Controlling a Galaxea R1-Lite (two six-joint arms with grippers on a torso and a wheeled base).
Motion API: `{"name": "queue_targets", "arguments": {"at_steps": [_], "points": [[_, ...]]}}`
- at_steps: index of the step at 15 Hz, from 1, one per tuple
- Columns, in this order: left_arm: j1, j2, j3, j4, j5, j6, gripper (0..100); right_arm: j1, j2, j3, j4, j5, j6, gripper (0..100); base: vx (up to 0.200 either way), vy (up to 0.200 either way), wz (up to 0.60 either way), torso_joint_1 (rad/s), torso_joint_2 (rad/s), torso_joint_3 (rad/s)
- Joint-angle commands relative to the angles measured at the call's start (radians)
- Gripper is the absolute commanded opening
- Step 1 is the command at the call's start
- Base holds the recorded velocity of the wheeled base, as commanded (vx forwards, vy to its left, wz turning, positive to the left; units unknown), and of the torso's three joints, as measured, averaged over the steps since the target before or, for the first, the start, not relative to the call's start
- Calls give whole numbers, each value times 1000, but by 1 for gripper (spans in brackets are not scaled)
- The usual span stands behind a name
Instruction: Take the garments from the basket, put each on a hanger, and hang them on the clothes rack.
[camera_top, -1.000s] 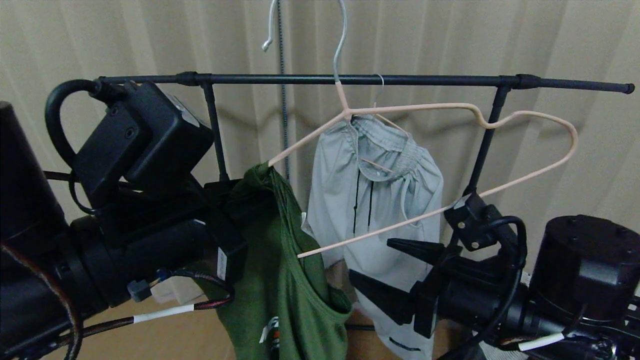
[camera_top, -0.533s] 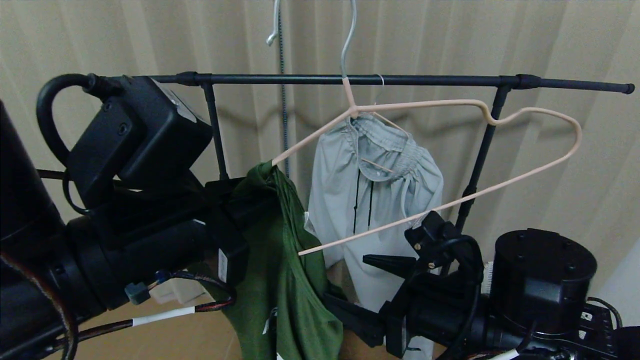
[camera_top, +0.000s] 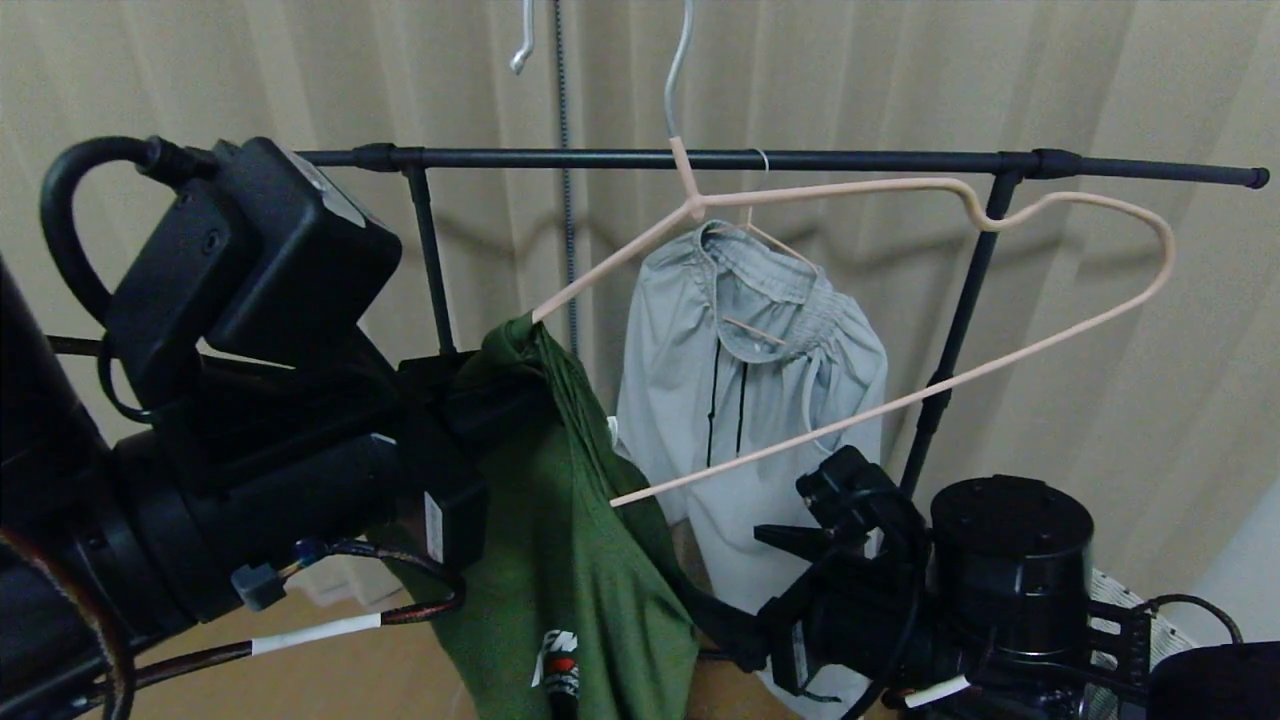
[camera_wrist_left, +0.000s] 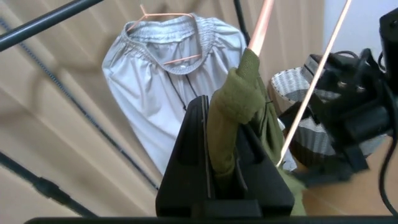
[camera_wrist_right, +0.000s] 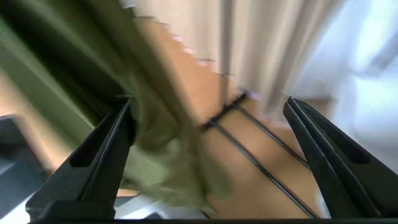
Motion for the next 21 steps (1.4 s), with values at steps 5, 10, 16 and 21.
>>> {"name": "queue_targets", "arguments": {"at_steps": [5,10,16,21], "points": [[42,-5,34,104,144,6,0,-292,-108,55,0,-31,-29,100,0,0,0,0,0,0],[43,-16,57,253,171,7,0,-469,-105,-37,0,-31,-65,100,0,0,0,0,0,0],[73,-5,72,293,282,90,0,-484,-136,-59,-3,-24,-64,100,0,0,0,0,0,0],[85,33,75,286,345,98,0,-318,-303,26,15,-19,-71,100,0,0,0,0,0,0]]}}
